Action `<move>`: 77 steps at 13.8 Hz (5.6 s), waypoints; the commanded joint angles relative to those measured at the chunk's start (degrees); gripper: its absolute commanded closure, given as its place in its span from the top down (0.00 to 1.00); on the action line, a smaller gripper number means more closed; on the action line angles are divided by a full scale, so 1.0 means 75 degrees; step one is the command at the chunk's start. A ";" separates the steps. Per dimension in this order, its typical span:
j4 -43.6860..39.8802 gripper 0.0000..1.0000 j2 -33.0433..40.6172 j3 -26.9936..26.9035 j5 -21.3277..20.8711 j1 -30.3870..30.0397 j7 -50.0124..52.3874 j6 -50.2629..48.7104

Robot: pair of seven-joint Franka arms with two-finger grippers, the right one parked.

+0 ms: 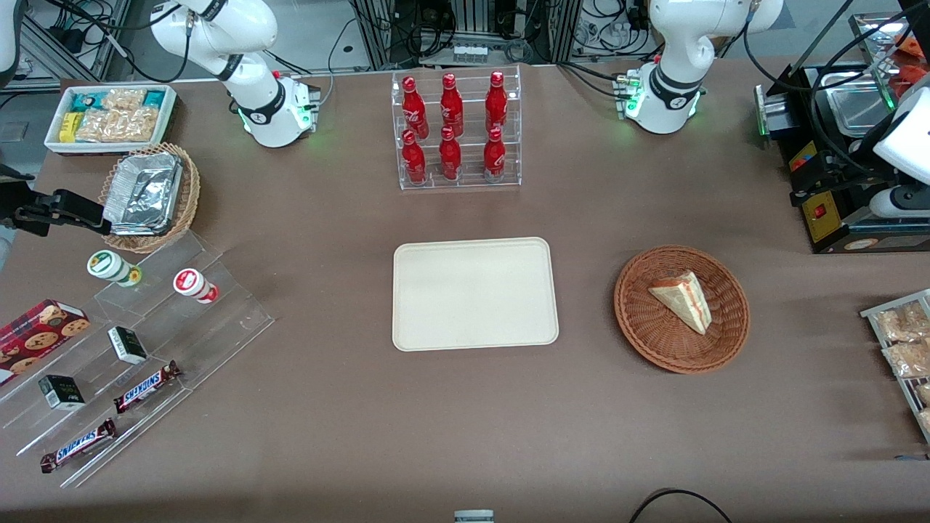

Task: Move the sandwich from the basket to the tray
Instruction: 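Move the left gripper over the sandwich in the wicker basket, then lower the left gripper onto the wrapped sandwich and close on it, then lift the sandwich and carry it over the cream tray, then lower the sandwich onto the tray and open the left gripper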

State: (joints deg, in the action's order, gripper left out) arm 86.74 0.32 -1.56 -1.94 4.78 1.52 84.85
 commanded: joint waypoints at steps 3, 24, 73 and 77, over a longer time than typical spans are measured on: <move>-0.0140 1.00 -0.0147 0.0311 0.0141 -0.0426 0.0020 -0.0088; 0.5626 1.00 -0.0321 0.0654 0.0024 0.0112 0.6454 0.6791; -0.0619 0.81 -0.5972 0.2482 -0.1711 0.3827 0.7016 0.5409; -0.0631 0.99 -0.5867 0.2482 -0.1699 0.3815 0.7192 0.5362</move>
State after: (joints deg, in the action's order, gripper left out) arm 83.42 -43.76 17.49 -13.57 32.69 53.48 125.42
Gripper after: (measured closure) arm 0.480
